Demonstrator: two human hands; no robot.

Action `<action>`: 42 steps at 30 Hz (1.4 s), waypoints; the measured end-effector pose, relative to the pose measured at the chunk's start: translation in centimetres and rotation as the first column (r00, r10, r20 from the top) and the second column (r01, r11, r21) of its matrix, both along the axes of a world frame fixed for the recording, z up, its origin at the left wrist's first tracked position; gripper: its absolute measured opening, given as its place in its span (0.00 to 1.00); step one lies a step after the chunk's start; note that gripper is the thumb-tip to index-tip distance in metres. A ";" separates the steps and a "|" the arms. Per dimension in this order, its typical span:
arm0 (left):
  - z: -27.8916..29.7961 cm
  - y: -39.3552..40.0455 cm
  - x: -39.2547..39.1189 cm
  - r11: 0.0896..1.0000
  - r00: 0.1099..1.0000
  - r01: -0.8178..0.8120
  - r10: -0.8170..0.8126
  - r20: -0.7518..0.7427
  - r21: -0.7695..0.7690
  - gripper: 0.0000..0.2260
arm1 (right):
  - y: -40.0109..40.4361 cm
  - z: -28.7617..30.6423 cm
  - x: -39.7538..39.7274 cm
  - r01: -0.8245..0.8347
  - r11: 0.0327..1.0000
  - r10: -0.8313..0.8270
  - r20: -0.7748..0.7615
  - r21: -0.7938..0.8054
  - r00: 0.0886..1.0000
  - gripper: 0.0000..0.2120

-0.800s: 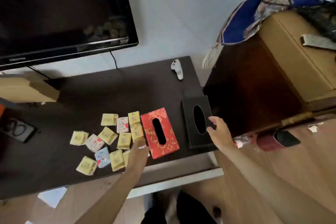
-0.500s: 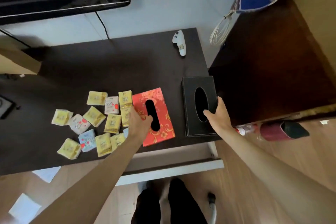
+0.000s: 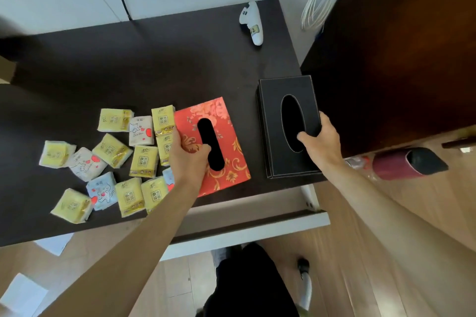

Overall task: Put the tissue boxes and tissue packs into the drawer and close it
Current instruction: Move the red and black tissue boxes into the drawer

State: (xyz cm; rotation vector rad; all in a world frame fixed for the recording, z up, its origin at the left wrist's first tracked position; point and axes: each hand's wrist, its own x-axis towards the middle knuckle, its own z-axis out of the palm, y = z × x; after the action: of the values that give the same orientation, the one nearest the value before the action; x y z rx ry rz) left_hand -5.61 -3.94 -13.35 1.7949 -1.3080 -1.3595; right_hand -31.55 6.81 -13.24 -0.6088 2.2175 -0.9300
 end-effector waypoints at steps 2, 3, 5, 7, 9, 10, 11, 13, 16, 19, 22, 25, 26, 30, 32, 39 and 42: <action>0.2 0.0 0.0 0.999 0.998 -0.048 0.048 -0.027 0.006 0.38 | 0.2 0.3 0.2 0.033 0.999 -0.033 0.015 -0.018 0.999 0.29; 0.5 0.2 0.1 0.999 0.998 -0.053 0.053 -0.038 -0.008 0.39 | 0.6 0.5 0.4 0.049 0.998 -0.049 0.012 -0.034 0.999 0.29; 1.4 1.2 0.3 0.998 0.997 -0.038 0.033 -0.075 -0.056 0.40 | 2.1 1.1 1.2 0.080 0.994 -0.081 -0.002 -0.079 0.997 0.29; 2.3 2.5 0.7 0.994 0.993 -0.023 0.010 -0.121 -0.104 0.40 | 3.9 1.7 2.0 0.101 0.986 -0.103 -0.003 -0.133 0.995 0.28; 3.4 4.3 1.4 0.988 0.988 -0.015 -0.009 -0.154 -0.154 0.38 | 6.0 2.4 3.1 0.115 0.976 -0.116 0.009 -0.185 0.993 0.28; 3.7 5.3 1.7 0.986 0.987 -0.007 -0.020 -0.159 -0.168 0.38 | 6.9 2.6 3.5 0.121 0.972 -0.120 0.017 -0.200 0.993 0.28; 3.9 6.3 2.0 0.984 0.987 0.001 -0.029 -0.160 -0.176 0.39 | 7.8 2.8 4.0 0.121 0.970 -0.119 0.022 -0.211 0.993 0.28; 3.4 8.6 2.7 0.982 0.987 0.000 -0.031 -0.160 -0.187 0.40 | 9.3 2.7 4.9 0.103 0.971 -0.102 0.012 -0.215 0.995 0.29; 1.7 11.7 3.3 0.981 0.984 -0.021 -0.014 -0.175 -0.195 0.39 | 10.7 1.3 5.8 0.071 0.976 -0.074 -0.005 -0.207 0.997 0.31; -0.2 13.6 3.6 0.962 0.986 -0.052 0.007 -0.167 -0.268 0.39 | 11.7 -0.9 6.4 0.064 0.964 -0.071 -0.016 -0.258 0.997 0.33; -1.7 14.6 3.7 0.932 0.983 -0.090 0.027 -0.182 -0.351 0.37 | 12.2 -2.8 6.8 0.053 0.943 -0.067 -0.032 -0.328 0.997 0.33; -3.0 15.3 3.6 0.898 0.979 -0.047 -0.045 -0.197 -0.437 0.37 | 12.4 -4.3 6.9 0.006 0.928 -0.033 -0.066 -0.373 0.997 0.32; -3.3 15.6 3.6 0.887 0.977 -0.026 -0.075 -0.199 -0.461 0.37 | 12.5 -4.5 6.9 -0.029 0.925 -0.007 -0.093 -0.379 0.996 0.33; -5.4 15.9 4.1 0.817 0.963 0.053 -0.194 -0.187 -0.574 0.36 | 12.8 -5.4 6.3 -0.205 0.908 0.144 -0.189 -0.365 0.971 0.33; -6.6 15.9 4.1 0.778 0.952 0.084 -0.248 -0.181 -0.623 0.36 | 13.0 -5.9 5.9 -0.270 0.911 0.175 -0.301 -0.312 0.937 0.30; -8.8 17.4 4.6 0.717 0.939 0.087 -0.291 -0.185 -0.692 0.28 | 15.3 -7.8 6.3 -0.303 0.921 0.163 -0.464 -0.246 0.871 0.25; -9.1 20.2 5.5 0.778 0.948 0.058 -0.239 -0.210 -0.626 0.28 | 18.2 -7.9 7.9 -0.278 0.937 0.165 -0.433 -0.211 0.886 0.31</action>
State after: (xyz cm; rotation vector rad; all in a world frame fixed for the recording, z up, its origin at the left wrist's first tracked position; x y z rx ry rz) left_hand -0.11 16.30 -22.40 1.0310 -1.5302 -1.0360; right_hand -23.60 24.99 -21.17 -1.2638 2.3238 -1.0637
